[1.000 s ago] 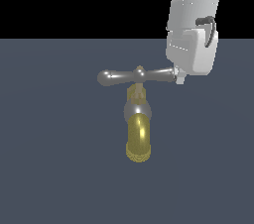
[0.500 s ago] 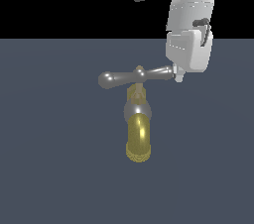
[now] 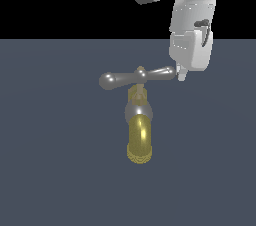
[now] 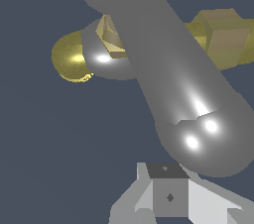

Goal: Turn on the faucet by rotating a designated handle.

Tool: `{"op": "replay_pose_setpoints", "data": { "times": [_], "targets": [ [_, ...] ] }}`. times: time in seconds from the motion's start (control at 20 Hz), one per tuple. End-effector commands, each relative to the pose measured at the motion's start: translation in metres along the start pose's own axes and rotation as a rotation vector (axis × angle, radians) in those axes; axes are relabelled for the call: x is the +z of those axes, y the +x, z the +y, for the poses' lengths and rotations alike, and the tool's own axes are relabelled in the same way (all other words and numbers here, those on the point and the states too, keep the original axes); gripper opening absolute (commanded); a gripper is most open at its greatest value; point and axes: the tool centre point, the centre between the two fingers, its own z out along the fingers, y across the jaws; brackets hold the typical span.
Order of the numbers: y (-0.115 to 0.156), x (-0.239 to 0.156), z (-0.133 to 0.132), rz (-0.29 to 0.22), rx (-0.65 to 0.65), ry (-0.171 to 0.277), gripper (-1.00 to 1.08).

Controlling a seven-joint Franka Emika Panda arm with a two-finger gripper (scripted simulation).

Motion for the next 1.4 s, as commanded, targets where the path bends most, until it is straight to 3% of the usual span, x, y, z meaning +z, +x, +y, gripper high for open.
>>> {"op": "replay_pose_setpoints", "data": {
  "times": [0.0, 0.9, 0.95, 1.0, 1.35],
  "targets": [
    [0.012, 0.0, 0.009, 0.001, -0.012, -0.003, -1.0],
    [0.059, -0.003, 0.066, 0.001, -0.025, -0.01, -1.0],
    [0.059, -0.003, 0.066, 0.001, -0.025, -0.01, -1.0],
    [0.025, 0.0, 0.058, -0.012, 0.023, -0.002, -1.0],
    [0.082, -0.002, 0.067, -0.006, 0.0, -0.006, -1.0]
  ]
}}
